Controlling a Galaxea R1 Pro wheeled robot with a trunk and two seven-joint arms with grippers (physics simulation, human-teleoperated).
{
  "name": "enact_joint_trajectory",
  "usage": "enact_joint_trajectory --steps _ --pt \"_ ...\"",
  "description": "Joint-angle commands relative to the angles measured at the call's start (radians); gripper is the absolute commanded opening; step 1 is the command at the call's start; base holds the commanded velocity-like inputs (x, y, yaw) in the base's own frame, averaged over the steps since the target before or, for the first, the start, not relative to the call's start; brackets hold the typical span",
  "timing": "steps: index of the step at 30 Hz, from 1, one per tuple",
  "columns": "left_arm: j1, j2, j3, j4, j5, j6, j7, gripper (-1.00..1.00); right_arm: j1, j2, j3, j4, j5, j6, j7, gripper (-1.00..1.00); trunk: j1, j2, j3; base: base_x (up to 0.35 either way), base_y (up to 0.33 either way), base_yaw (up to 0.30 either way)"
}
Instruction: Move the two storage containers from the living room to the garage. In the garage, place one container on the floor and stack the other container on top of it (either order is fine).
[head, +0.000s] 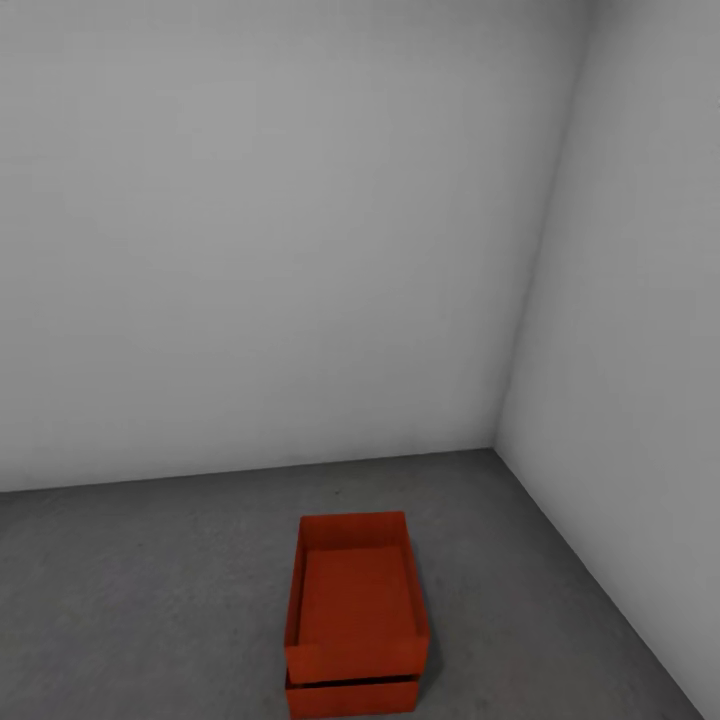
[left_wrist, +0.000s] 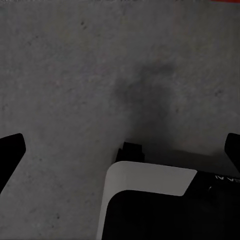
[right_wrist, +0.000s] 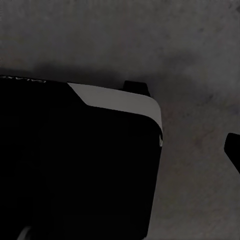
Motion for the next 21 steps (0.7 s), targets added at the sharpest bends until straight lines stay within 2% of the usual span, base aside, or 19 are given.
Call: enact_joint_trajectory --steps 1,21 --pt "-0.001 0.000 -0.001 -0.001 0.009 0.004 0.002 1.00 -0.001 0.001 0.009 0.001 -0.007 0.001 -0.002 1.00 0.000 -0.001 -0.001 0.000 0.000 0.000" --pt "-0.001 0.000 -0.001 -0.001 0.009 0.004 0.002 1.00 -0.001 0.000 0.009 0.001 -0.004 -0.012 0.006 1.00 0.000 -0.001 -0.001 0.000 0.000 0.000"
